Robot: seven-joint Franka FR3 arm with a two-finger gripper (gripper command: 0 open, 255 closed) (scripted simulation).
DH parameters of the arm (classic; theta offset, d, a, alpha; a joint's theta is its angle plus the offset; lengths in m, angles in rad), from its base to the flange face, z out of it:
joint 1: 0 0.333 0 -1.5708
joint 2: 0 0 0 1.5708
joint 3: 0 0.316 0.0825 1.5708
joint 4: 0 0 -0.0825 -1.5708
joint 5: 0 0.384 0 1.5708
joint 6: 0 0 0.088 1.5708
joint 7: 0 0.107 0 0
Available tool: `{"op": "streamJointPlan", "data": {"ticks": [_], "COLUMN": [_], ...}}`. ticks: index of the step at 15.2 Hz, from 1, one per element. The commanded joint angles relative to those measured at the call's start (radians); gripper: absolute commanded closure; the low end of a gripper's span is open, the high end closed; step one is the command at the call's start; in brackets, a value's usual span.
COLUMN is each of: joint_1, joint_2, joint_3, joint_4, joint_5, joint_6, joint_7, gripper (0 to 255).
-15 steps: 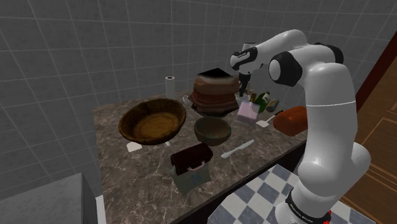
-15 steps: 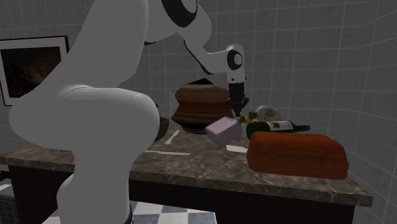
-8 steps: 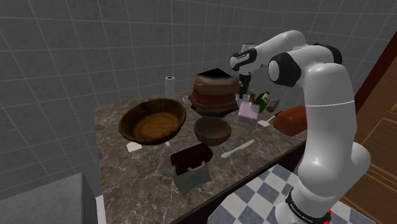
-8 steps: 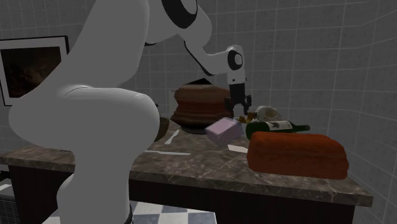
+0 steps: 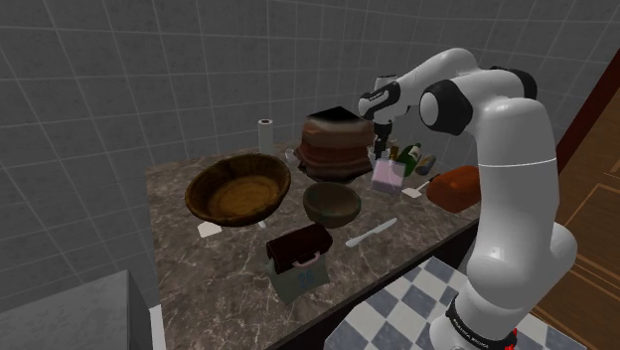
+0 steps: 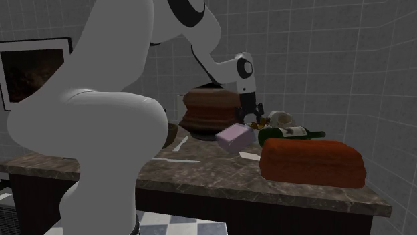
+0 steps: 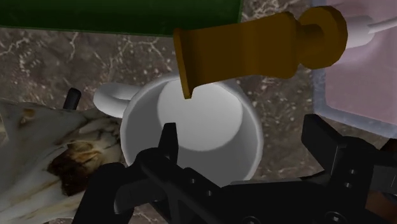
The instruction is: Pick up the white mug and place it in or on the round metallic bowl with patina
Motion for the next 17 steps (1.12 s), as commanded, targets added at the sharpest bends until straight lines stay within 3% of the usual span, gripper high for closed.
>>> {"op": "streamJointPlan", "data": {"ticks": [1, 9, 10, 14, 17], "joint_1": [0.005, 0.004, -0.004, 0.002, 0.016], "joint_2": [0.033, 0.033, 0.041, 0.054, 0.034], "joint_3": [0.015, 0.015, 0.015, 0.019, 0.019], "joint_4": [-0.024, -0.024, -0.008, 0.023, -0.027], "joint_5": [0.007, 0.007, 0.010, 0.012, 0.006], "joint_6": [0.028, 0.028, 0.020, -0.001, 0.029], "joint_7": [-0.003, -0.003, -0.012, 0.001, 0.012], "gripper": [0, 0, 255, 255, 255]}}
